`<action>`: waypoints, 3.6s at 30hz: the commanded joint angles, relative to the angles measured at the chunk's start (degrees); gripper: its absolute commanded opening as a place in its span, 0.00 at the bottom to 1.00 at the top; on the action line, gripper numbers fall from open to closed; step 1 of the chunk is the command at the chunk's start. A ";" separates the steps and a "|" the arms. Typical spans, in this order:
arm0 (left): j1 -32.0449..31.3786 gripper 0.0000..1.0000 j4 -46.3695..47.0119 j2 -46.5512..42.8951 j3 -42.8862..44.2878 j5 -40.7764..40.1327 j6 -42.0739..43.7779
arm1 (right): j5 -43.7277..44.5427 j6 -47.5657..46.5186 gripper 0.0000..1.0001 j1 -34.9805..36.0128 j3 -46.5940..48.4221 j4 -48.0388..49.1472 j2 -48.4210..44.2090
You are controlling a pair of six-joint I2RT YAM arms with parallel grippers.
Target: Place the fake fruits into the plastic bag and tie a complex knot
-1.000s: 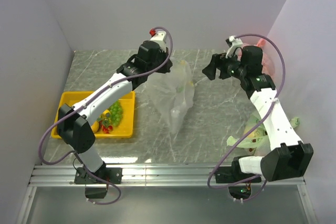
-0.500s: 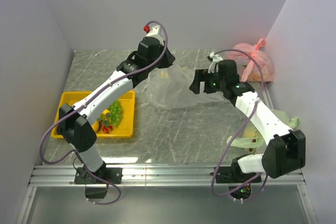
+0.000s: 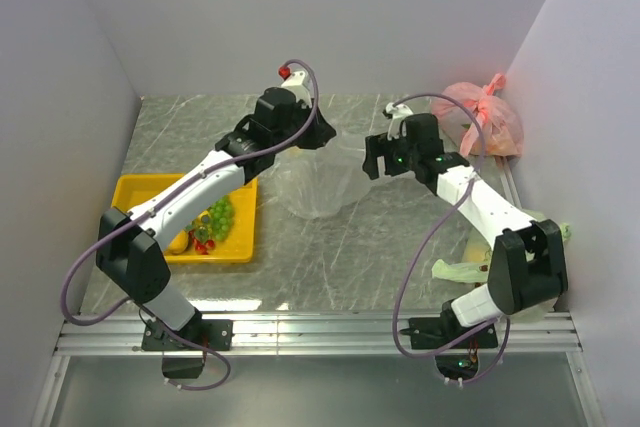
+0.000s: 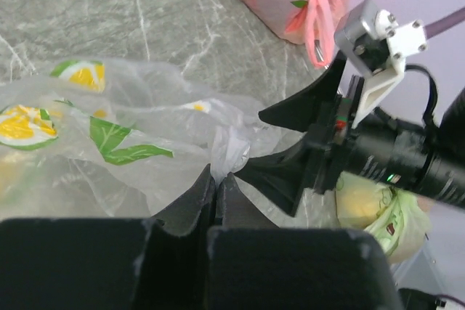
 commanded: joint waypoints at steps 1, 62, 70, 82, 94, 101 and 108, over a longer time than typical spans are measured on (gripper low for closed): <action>0.97 0.00 4.04 -3.26 -0.73 4.42 3.18 | -13.42 -3.87 0.93 -4.32 2.75 -1.52 -5.40; 26.55 0.23 0.53 9.29 -2.16 33.22 23.22 | -53.56 -29.22 0.00 -18.93 12.43 -45.46 -2.41; 26.91 0.81 -6.05 0.53 -2.23 38.88 26.28 | -39.50 -7.49 0.00 -14.88 4.08 -25.53 -6.38; 38.49 0.99 -22.91 -21.44 -16.81 25.11 31.47 | -34.22 9.13 0.00 -12.60 -3.13 -14.99 -7.88; 37.72 0.99 -23.56 -17.88 -27.54 0.40 32.54 | -31.58 13.09 0.00 -11.80 -4.36 -11.47 -8.22; 33.50 0.94 -19.78 -8.20 -27.28 -4.27 29.11 | -29.56 13.09 0.00 -11.54 -4.63 -11.90 -8.57; 31.65 0.93 -15.83 2.44 -26.13 -9.28 28.14 | -28.94 12.83 0.00 -11.45 -4.54 -12.43 -9.54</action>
